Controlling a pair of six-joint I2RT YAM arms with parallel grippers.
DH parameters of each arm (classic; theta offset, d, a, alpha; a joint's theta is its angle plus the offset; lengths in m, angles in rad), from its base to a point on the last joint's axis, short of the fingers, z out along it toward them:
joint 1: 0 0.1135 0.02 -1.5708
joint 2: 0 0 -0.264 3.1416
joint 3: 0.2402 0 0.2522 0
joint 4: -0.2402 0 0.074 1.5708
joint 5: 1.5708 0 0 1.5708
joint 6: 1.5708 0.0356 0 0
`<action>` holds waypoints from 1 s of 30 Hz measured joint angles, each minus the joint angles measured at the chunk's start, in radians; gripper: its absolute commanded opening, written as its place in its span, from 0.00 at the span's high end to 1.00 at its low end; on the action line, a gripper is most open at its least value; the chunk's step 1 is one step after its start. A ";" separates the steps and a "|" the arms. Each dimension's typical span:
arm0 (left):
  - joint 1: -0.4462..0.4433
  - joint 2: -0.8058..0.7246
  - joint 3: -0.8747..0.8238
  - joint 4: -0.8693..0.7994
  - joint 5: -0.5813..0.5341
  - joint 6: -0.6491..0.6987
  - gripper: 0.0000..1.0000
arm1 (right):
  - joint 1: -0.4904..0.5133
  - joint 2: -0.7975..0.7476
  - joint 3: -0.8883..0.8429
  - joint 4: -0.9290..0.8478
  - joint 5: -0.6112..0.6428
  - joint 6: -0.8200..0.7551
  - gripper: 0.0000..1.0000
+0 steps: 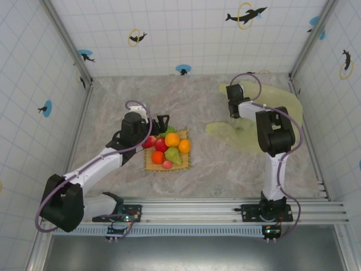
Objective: Place the fruits into the plastic bag
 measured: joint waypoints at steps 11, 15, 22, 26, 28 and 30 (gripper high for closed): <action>0.000 0.000 0.000 -0.003 -0.011 0.018 0.03 | -0.052 -0.320 -0.211 0.011 -0.147 0.021 0.95; 0.000 0.001 0.000 -0.003 -0.011 0.019 0.03 | -0.050 -0.324 -0.221 0.027 -0.139 0.043 0.25; 0.000 0.002 0.000 -0.003 -0.011 0.019 0.03 | -0.029 -0.142 -0.115 0.026 -0.084 0.033 0.06; 0.000 0.002 0.000 -0.003 -0.016 0.021 0.03 | -0.019 -0.050 -0.034 0.027 -0.019 0.002 0.06; 0.000 0.002 0.000 -0.005 -0.022 0.022 0.03 | -0.017 -0.019 -0.005 0.029 0.011 -0.015 0.07; 0.000 0.002 0.000 -0.007 -0.026 0.022 0.03 | -0.017 0.010 0.023 0.029 0.043 -0.028 0.09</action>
